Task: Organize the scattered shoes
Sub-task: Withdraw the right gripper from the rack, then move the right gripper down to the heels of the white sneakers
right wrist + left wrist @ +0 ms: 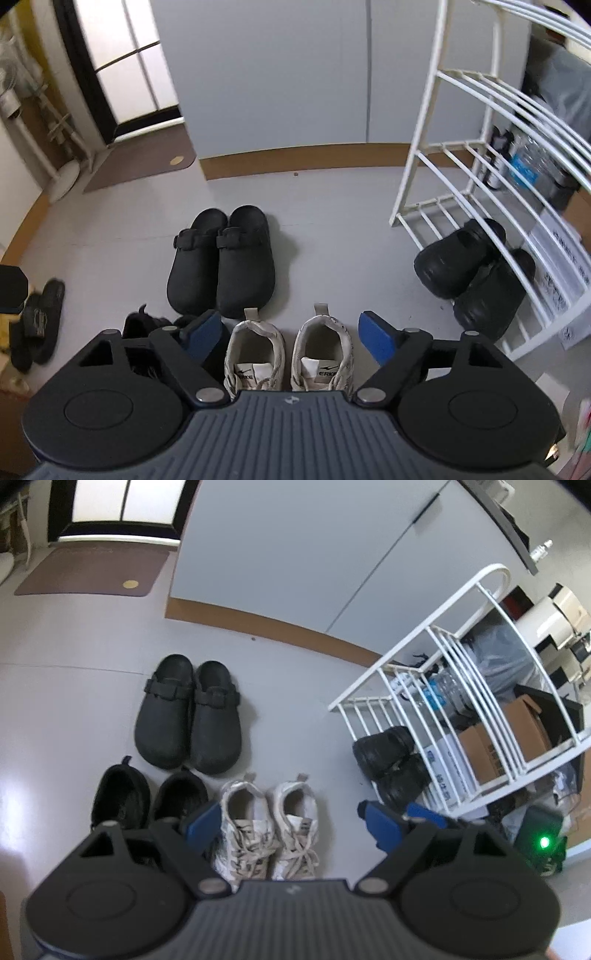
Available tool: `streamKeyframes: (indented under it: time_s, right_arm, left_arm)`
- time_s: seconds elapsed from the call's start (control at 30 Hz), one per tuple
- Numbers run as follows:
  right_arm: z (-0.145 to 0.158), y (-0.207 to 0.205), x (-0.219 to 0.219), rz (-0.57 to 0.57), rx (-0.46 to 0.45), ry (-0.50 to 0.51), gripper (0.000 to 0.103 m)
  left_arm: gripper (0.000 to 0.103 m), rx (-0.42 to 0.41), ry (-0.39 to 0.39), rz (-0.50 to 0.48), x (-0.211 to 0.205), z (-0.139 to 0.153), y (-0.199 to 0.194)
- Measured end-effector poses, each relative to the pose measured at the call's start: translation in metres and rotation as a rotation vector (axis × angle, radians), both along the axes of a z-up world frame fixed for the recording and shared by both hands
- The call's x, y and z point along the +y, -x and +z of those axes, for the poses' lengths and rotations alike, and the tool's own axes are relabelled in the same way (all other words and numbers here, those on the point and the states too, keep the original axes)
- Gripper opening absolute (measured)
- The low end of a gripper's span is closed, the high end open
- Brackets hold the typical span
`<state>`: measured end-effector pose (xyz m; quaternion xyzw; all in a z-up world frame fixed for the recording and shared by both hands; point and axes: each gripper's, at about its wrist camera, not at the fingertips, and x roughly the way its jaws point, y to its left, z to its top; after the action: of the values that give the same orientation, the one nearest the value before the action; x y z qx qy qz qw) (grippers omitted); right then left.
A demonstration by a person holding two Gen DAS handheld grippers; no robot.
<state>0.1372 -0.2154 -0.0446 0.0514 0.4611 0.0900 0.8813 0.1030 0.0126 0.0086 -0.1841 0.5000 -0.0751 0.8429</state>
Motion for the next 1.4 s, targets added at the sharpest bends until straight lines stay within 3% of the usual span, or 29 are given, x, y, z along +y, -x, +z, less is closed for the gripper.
streamKeyframes:
  time_s: [0.43,0.8,1.0,1.2,1.4]
  right_arm:
    - [-0.028,0.035,0.007,-0.063,-0.07,-0.006,0.085]
    - [-0.07,0.049,-0.002,-0.076,-0.02,0.002,0.079]
    - [-0.079,0.056,0.0,-0.039,-0.077,0.01,0.079]
    - [-0.08,0.068,0.009,-0.027,-0.217,0.036,0.079]
    - [-0.088,0.057,0.028,0.064,-0.244,0.093,0.079]
  left_arm:
    - [0.087,-0.018,-0.002,-0.061,-0.007,0.005,0.002]
    - [0.087,0.016,-0.007,-0.083,-0.006,-0.006,0.006]
    - [0.087,0.044,-0.051,-0.09,-0.007,-0.015,0.006]
    - [0.087,0.023,-0.046,-0.09,-0.007,-0.008,0.007]
    - [0.087,0.037,-0.058,-0.094,-0.013,-0.014,0.003]
